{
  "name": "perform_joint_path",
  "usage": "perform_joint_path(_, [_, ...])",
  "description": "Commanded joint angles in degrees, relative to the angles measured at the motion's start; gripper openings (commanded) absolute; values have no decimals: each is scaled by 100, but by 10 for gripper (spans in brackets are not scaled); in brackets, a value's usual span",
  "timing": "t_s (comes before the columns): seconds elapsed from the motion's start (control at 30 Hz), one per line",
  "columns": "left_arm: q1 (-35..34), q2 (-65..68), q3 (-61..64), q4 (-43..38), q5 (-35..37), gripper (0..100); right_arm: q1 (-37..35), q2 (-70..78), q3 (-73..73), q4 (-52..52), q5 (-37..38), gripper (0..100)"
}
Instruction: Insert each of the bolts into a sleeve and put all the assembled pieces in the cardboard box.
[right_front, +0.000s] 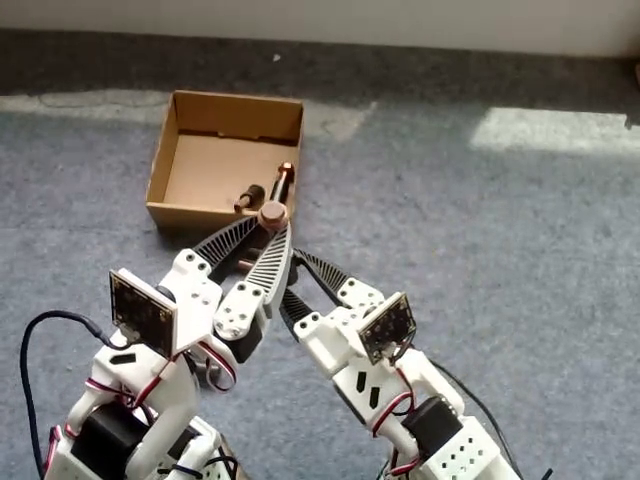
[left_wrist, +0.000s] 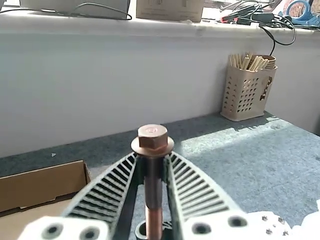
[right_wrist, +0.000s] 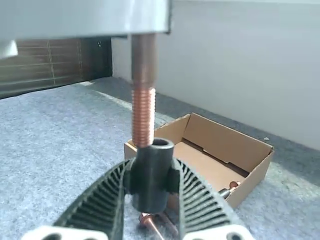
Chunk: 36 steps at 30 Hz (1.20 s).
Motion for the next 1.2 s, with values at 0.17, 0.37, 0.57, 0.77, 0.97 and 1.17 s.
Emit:
perform_joint_path(0.17, [-215,-48,31,-422,62,5,-347,-92,-101,-154,70,4])
perform_joint_path(0.37, [-444,-57,31,-378,70,5,-338,-92,-110,-154,70,4])
perform_joint_path(0.57, [-426,-57,13,-149,70,5,-163,-92,-127,-154,70,4])
perform_joint_path(0.77, [-84,-57,-4,97,70,5,-180,-92,-127,-154,53,4])
perform_joint_path(0.97, [4,-57,4,141,44,5,-163,-92,-119,-154,62,4])
perform_joint_path(1.17, [-13,-57,31,299,26,6,-154,-92,-101,-154,62,4])
